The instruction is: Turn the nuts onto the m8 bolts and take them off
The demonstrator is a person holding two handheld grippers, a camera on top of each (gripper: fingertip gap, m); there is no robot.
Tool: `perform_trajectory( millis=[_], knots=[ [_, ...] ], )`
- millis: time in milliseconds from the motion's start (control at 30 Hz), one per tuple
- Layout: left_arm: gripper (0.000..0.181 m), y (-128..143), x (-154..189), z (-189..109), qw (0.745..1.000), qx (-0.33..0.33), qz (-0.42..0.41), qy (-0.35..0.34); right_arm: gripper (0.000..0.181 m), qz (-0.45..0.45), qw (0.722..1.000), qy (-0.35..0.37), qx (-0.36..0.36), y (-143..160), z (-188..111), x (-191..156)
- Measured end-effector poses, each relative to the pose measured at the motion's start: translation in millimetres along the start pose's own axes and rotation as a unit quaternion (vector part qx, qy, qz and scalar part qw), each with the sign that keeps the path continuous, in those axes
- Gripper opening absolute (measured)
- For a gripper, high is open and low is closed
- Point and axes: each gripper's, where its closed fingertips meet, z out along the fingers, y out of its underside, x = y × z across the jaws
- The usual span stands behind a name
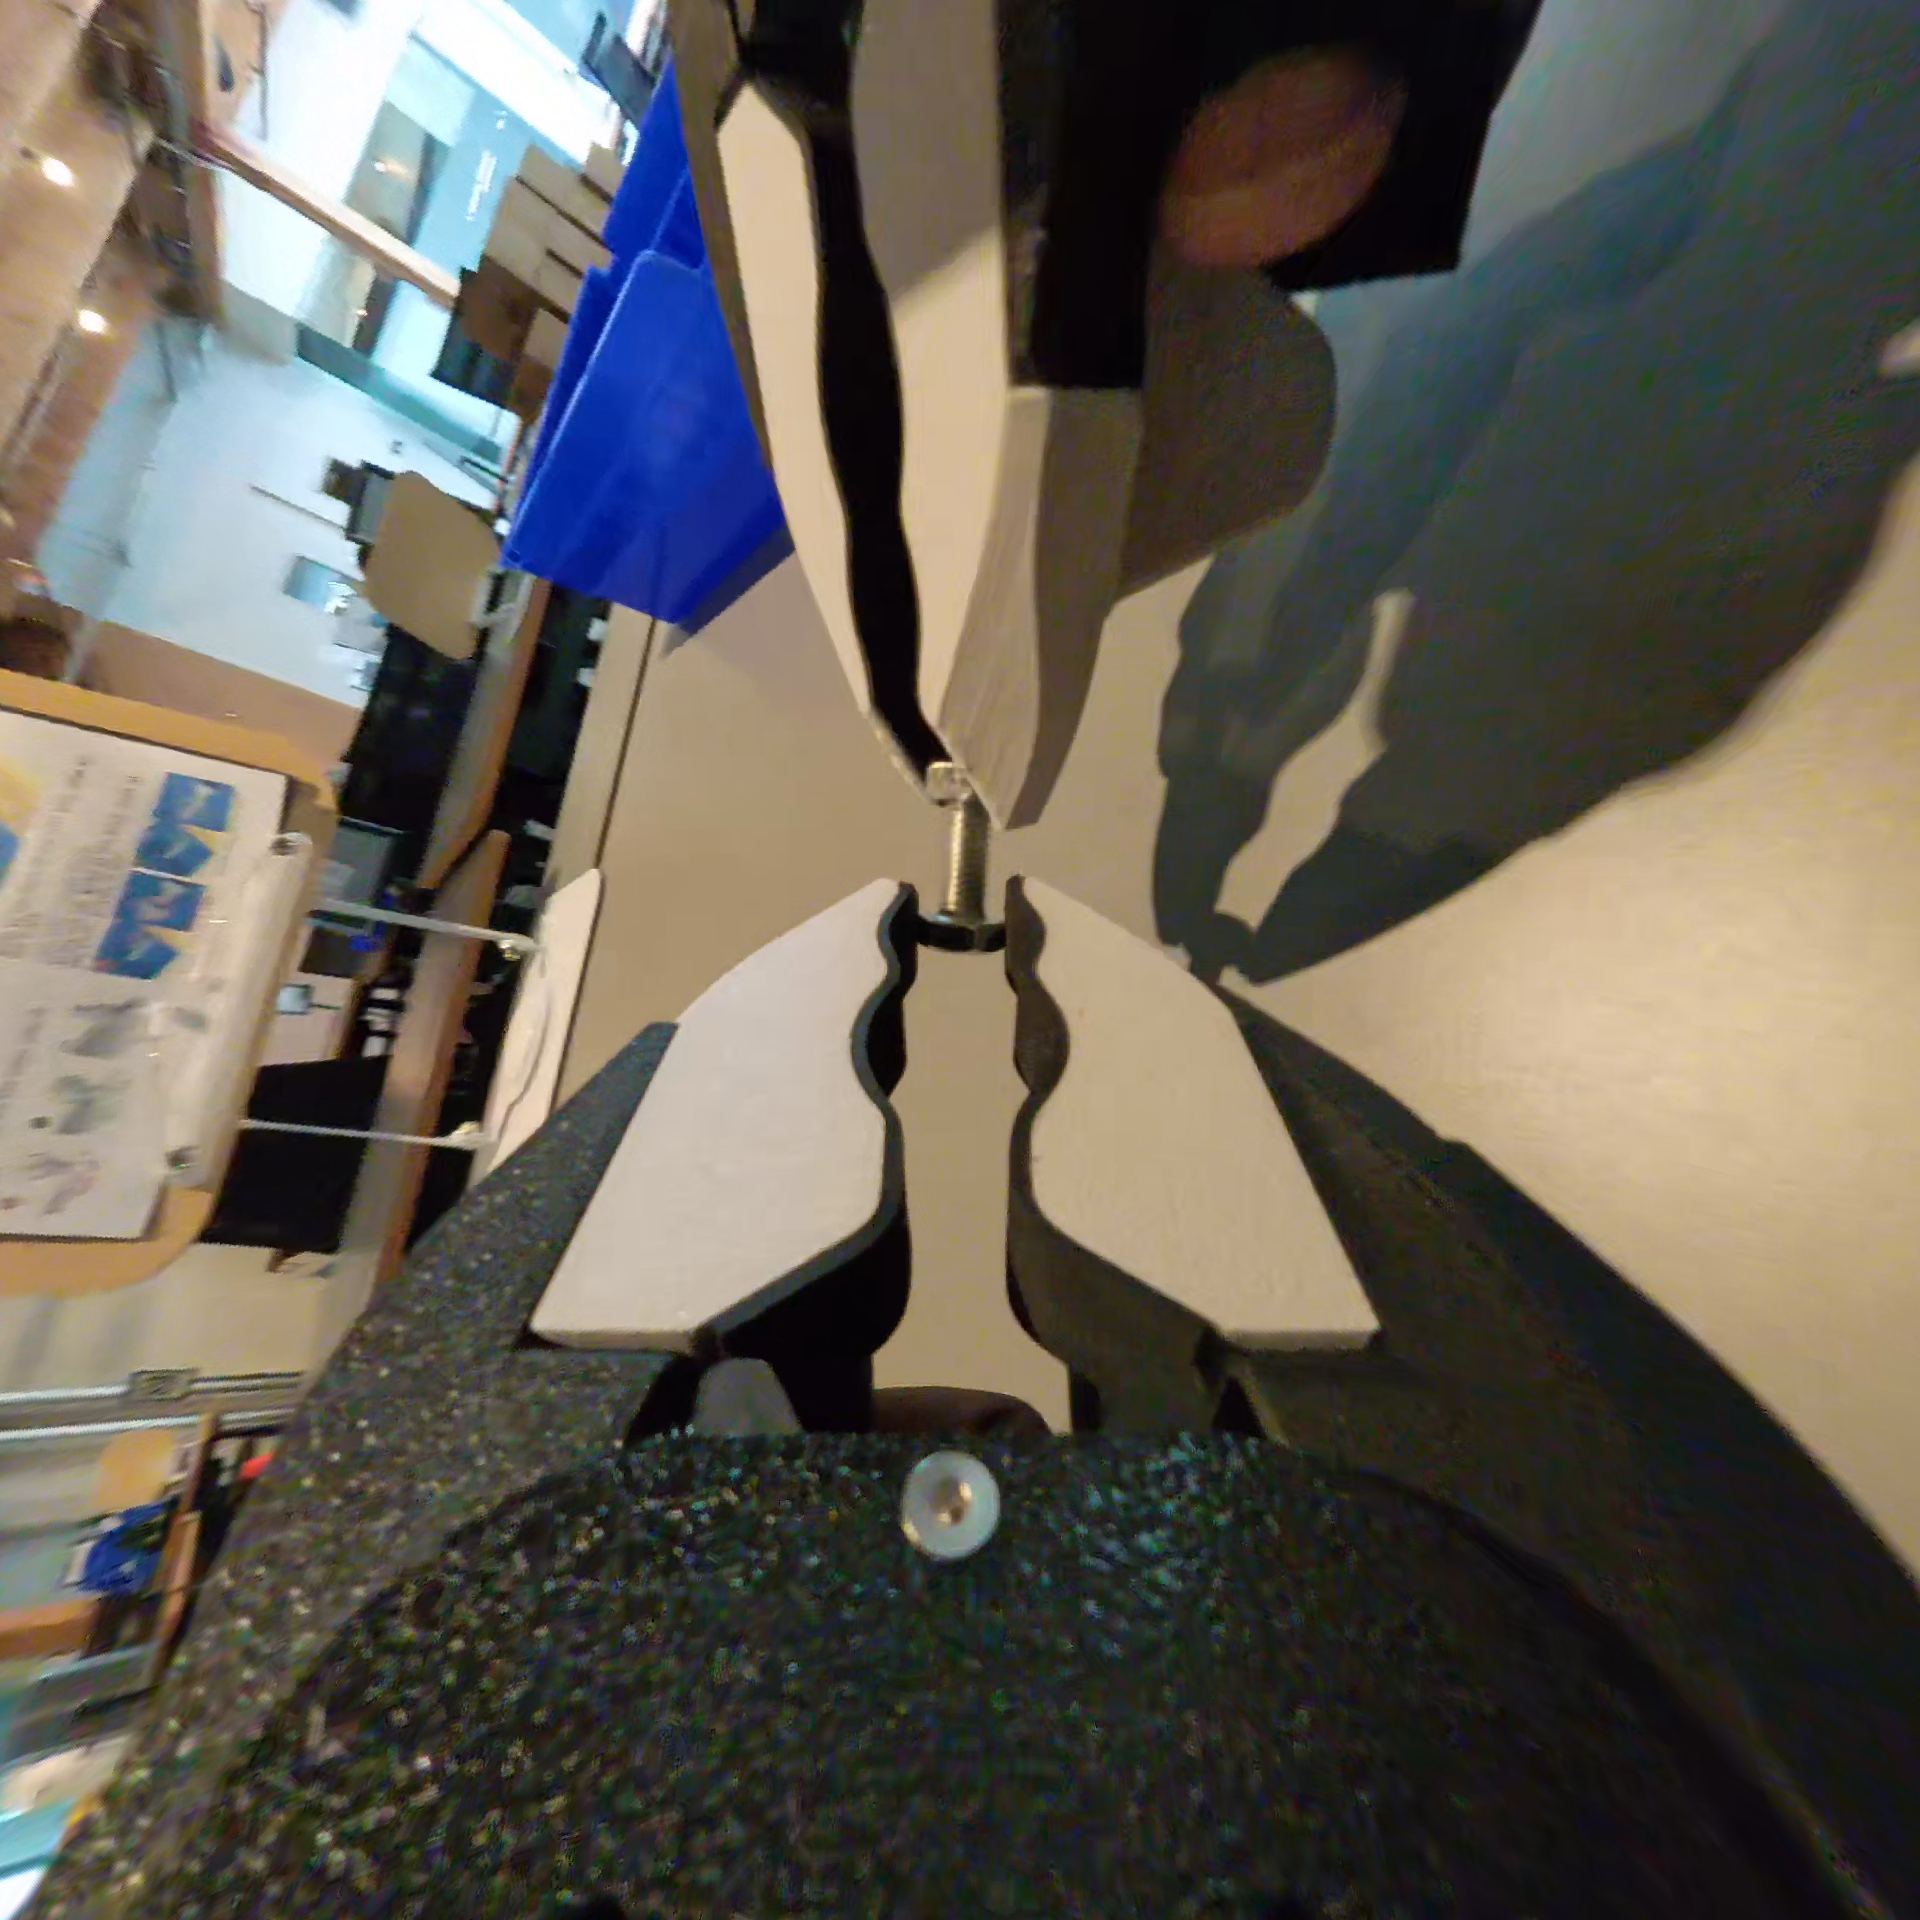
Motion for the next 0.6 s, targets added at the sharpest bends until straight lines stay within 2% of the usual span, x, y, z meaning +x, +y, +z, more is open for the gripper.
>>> perform_trajectory(
  millis=[67, 100, 167, 267, 333, 433, 600],
  knots=[
    [0.016, -1, 0, 1, 1.000, 0.002, -0.010, 0.001, 0.018, -0.011, 1.000, -0.005, 0.007, 1, 0, 2],
    [0.016, -1, -1, 1, 1.000, 0.004, -0.026, 0.006, 0.027, -0.041, 0.999, -0.001, 0.011, 0, -2, 2],
    [0.016, 0, -1, -1, 0.998, 0.012, -0.063, 0.023, 0.039, -0.124, 0.992, 0.020, 0.023, -3, -6, 2],
    [0.015, -3, 2, -5, 0.989, 0.031, -0.132, 0.064, 0.043, -0.260, 0.963, 0.065, 0.036, -6, -11, 2],
    [0.015, -6, 6, -8, 0.981, 0.043, -0.164, 0.093, 0.042, -0.307, 0.948, 0.075, 0.031, -3, -11, 2],
    [0.016, -14, 11, -12, 0.973, 0.064, -0.184, 0.125, 0.034, -0.322, 0.944, 0.064, 0.034, -1, -10, -3],
    [0.016, -14, 16, -11, 0.973, 0.061, -0.174, 0.136, 0.015, -0.334, 0.940, 0.057, 0.042, -2, -9, -9]
  ],
)
